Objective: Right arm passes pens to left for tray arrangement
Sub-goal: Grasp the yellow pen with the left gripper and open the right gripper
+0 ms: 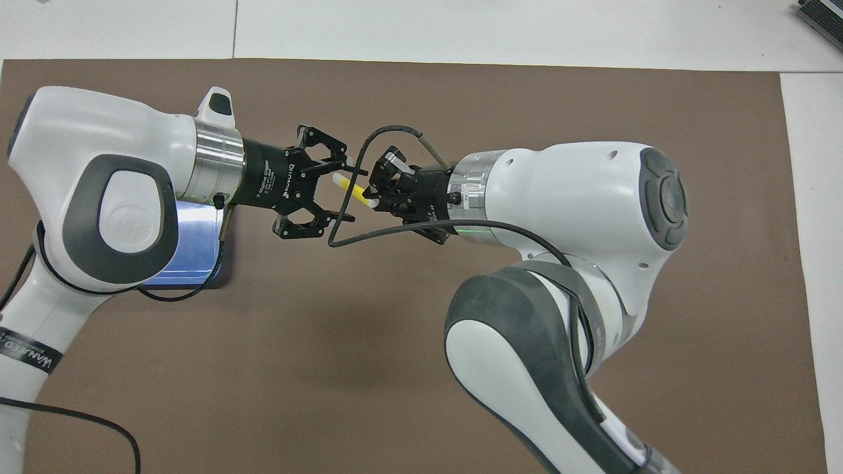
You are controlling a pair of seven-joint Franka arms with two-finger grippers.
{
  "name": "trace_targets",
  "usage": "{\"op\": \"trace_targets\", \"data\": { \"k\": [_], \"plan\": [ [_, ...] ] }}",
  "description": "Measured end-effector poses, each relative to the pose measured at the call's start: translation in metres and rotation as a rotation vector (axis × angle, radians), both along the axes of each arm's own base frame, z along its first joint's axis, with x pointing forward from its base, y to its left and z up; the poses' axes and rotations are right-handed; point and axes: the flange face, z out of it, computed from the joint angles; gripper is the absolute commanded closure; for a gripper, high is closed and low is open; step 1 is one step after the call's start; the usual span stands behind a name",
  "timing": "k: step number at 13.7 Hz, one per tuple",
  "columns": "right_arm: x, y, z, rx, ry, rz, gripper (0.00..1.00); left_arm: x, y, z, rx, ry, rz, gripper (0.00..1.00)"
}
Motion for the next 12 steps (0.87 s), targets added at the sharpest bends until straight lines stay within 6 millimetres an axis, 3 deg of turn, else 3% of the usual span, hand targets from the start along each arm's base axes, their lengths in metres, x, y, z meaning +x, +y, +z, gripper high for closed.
{"op": "trace_targets", "data": {
  "k": [4,5,9,10,11,12],
  "plan": [
    [0.0,0.0,0.0,0.0,0.0,0.0,1.0,0.0004,0.0002,0.0002,0.0,-0.002,0.002,0.95],
    [0.0001,-0.0001,0.0,0.0,0.0,0.0,1.0,0.0008,0.0009,0.0001,0.0,-0.004,0.004,1.0],
    [-0.0001,0.0005,-0.0003,0.0,0.0,0.0,1.0,0.0019,0.0025,0.0004,-0.001,-0.008,0.008,1.0],
    [-0.0001,0.0005,-0.0003,0.0,0.0,0.0,0.74,0.0019,0.0025,0.0004,-0.001,-0.008,0.009,1.0],
    [0.0,0.0003,-0.0004,0.001,0.0,-0.001,0.01,0.0019,0.0025,0.0004,-0.001,-0.008,0.009,1.0],
    [0.001,-0.0012,-0.0005,0.001,0.002,-0.004,0.0,0.002,0.0026,0.0004,-0.001,-0.009,0.009,1.0]
  ]
}}
